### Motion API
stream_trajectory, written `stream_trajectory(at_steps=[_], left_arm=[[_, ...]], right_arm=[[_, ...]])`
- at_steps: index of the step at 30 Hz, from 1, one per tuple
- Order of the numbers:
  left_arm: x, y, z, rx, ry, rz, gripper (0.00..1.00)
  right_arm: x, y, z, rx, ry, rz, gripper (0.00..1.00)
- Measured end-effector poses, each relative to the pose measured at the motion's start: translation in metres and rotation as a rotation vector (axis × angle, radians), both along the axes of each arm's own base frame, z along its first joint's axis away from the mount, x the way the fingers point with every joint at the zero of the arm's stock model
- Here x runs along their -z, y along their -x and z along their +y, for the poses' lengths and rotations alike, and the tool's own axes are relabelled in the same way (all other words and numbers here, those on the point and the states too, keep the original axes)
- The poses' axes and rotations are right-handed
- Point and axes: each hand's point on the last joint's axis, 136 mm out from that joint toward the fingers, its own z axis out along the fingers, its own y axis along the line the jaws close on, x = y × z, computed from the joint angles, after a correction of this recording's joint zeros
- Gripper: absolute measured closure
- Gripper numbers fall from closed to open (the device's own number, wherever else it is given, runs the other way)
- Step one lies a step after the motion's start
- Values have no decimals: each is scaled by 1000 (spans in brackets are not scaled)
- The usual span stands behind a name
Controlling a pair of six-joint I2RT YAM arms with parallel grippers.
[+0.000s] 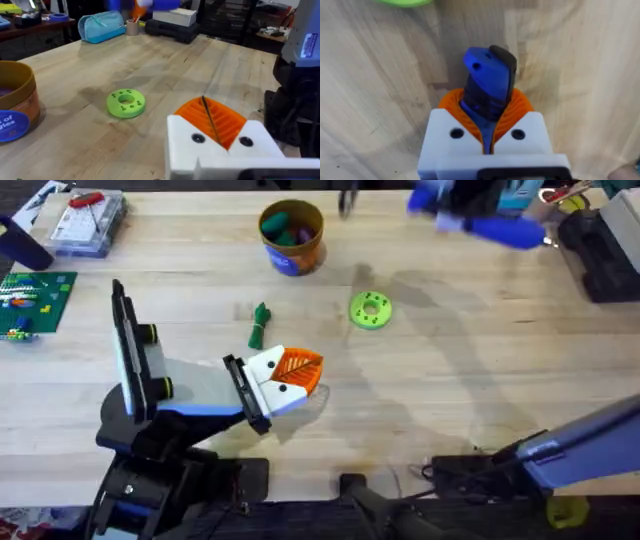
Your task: Pick up the gripper from the table and insert it into the empty holder that is missing its gripper. Then pick up a screw, insert it into the mounting hole, and use the screwdriver to tighten it. Finally, clean up the table by picking up the vegetable and placing it into the bucket.
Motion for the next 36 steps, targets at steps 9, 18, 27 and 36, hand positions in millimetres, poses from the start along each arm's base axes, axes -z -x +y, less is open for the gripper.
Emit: stream_trajectory(at_steps=[9,18,27,36], left_arm=[[0,0,0,0,0,1,979],[0,0,0,0,0,0,979],[0,0,0,0,0,0,979],[0,0,0,0,0,0,979]], right_arm=[[91,-5,-32,-48,82,123,956],[162,24,-55,-67,-90,259,956],[182,21,-53,-65,-140,289,956],[193,21,-53,-64,-136,315,956]])
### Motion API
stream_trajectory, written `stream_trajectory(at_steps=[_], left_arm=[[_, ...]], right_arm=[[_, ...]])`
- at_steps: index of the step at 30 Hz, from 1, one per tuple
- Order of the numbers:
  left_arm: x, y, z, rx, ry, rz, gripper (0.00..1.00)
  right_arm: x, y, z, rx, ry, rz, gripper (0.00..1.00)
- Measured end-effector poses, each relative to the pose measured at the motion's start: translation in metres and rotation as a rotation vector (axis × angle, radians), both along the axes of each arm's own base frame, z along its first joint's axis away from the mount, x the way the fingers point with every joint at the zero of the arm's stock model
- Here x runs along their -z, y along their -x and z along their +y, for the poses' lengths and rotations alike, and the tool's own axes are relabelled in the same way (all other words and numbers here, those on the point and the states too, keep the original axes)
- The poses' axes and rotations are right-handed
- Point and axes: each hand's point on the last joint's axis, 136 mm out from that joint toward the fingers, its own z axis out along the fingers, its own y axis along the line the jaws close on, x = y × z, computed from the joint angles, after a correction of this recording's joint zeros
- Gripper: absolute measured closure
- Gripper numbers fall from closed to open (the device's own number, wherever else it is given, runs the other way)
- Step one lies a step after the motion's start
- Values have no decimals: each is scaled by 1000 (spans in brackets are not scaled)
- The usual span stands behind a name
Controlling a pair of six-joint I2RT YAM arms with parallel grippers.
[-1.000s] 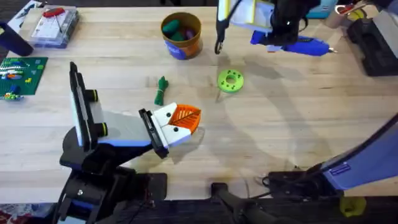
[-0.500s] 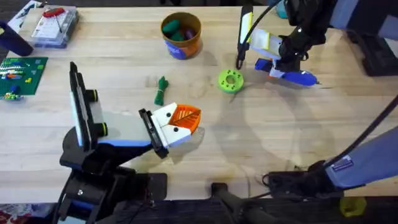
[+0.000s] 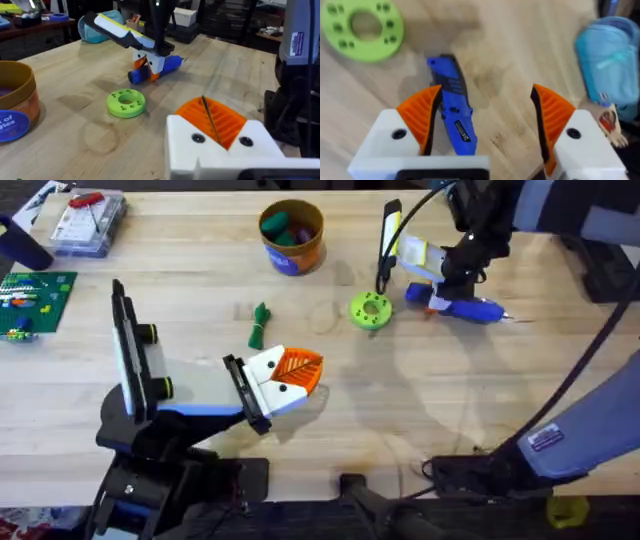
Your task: Pick up the gripper from the table and insert it into the empty holder that is missing its gripper. Then pick up a screw, insert it into the mounting hole, and use the screwdriver to tighten it. Finally, clean up the table by picking up the vegetable and placing it into the bucket.
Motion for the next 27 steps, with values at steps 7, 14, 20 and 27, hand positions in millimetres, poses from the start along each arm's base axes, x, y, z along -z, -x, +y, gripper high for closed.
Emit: stream_trajectory(at_steps=[7,14,20,27], left_arm=[[0,0,0,0,0,1,988],[0,0,0,0,0,0,440],[0,0,0,-2,1,0,15],[-8,-14,9,-90,68,67,14]], right_arm=[[0,0,0,0,0,-1,956],[-2,-6,-2,12,11,-26,413],[-18,-10,0,99,3,-74,7],[-108,-18,19,273,-117,-316,5]])
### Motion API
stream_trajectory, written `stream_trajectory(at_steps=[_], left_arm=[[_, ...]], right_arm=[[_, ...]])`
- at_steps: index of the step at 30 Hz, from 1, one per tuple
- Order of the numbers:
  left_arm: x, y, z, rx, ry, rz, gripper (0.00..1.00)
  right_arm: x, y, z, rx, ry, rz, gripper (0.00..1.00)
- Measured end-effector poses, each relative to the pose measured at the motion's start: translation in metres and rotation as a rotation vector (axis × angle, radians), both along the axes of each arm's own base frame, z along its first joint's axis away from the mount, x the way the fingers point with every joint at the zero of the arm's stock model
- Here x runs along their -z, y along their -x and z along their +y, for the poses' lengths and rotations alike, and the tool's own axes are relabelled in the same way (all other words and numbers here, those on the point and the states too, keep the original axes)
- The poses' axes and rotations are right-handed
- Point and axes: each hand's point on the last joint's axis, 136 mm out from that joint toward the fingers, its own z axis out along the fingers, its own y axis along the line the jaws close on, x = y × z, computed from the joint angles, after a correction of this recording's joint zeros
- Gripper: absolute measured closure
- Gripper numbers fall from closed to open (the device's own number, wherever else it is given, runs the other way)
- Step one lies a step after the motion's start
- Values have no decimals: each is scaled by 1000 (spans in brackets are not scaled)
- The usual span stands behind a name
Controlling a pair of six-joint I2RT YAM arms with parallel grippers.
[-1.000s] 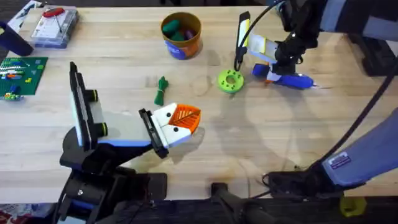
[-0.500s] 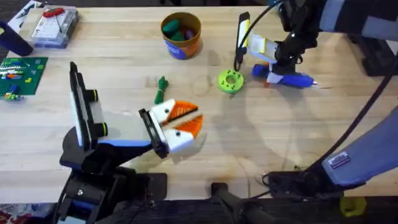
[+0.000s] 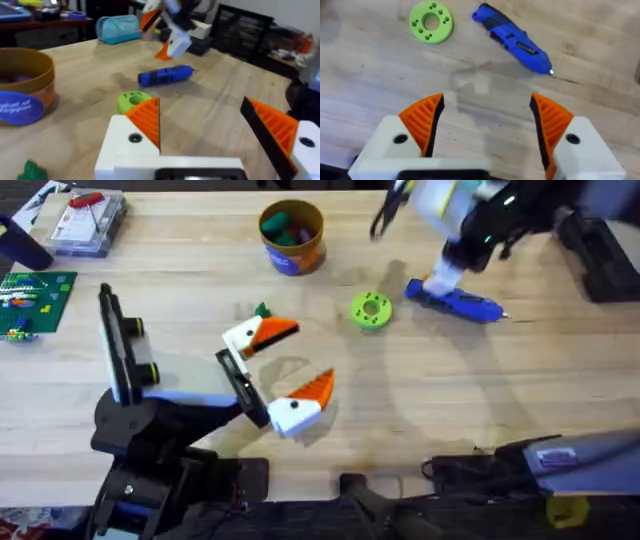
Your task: Pick up the gripper from the table and insert it into the empty holder that is missing its gripper. Then pick up a screw, insert it into the mounting hole, and use the screwdriver to tighten it. Finally, clean up the table by picking up the vegetable and placing it into the bucket.
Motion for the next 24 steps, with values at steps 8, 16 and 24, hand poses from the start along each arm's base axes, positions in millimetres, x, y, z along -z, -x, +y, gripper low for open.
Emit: stream_trajectory(at_steps=[8,16,24], left_arm=[[-10,-22,34,-226,-9,201,14],[-61,-54,75,-437,-131,399,14],[-44,-95,115,-574,-261,726,14]], right_arm=[[-92,19,11,363,-301,-209,5],[-135,76,13,533,-478,-232,5],[-123,140,-2,639,-442,-87,5]])
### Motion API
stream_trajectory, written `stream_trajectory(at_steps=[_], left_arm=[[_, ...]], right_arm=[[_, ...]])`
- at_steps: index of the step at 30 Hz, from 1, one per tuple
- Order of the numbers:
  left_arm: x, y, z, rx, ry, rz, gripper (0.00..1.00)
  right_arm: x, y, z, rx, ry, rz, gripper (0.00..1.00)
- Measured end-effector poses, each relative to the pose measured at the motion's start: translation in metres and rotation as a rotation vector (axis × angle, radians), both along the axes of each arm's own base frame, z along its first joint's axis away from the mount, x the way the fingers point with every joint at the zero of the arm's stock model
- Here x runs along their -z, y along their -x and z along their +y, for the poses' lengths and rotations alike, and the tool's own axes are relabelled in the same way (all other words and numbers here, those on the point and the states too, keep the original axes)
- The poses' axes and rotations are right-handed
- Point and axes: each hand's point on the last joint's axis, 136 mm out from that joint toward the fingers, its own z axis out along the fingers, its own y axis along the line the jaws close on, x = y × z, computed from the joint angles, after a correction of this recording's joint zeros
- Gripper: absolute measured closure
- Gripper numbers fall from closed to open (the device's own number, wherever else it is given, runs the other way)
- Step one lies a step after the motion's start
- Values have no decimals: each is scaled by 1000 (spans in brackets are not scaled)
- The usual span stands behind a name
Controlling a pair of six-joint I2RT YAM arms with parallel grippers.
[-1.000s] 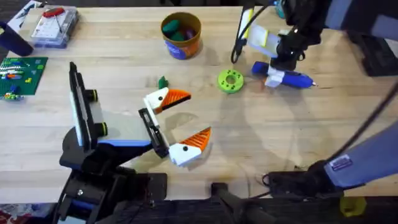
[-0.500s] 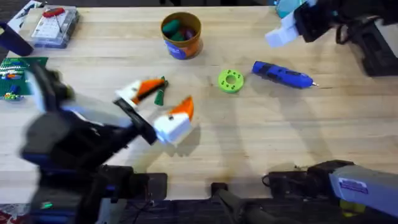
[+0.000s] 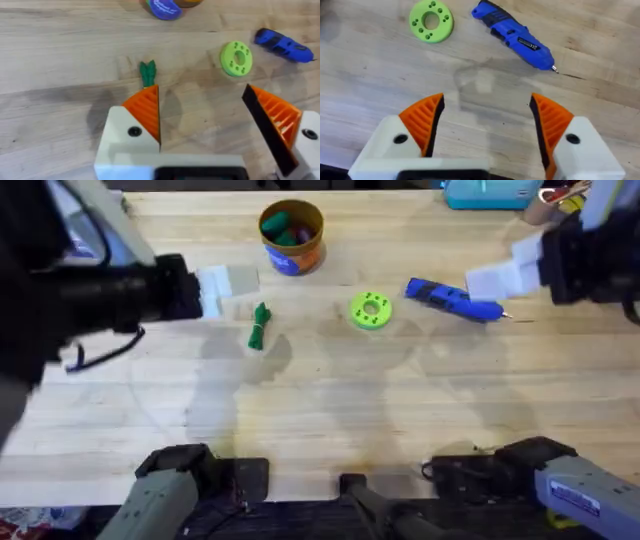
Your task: Pick up the gripper from the table and insert it into the empty holder that is missing its gripper. Then pick up a screw, insert it into the mounting hole, and use the screwdriver to tighten it. Finally, clean up the table by picking up the vegetable and placing it into the bucket.
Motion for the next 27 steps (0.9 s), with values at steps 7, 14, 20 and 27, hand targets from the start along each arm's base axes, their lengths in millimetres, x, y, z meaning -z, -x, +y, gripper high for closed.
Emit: stream_trajectory(at_steps=[7,14,20,27], left_arm=[[41,-21,8,33,-38,187,14],[51,-22,9,36,-39,224,14],[51,-22,9,36,-39,224,14],[51,-22,9,36,-39,224,14]], right_arm=[[13,20,-5,69,-18,108,5],[13,20,-4,75,-23,108,5],[13,20,-4,75,-23,108,5],[13,20,-4,75,-23,108,5]])
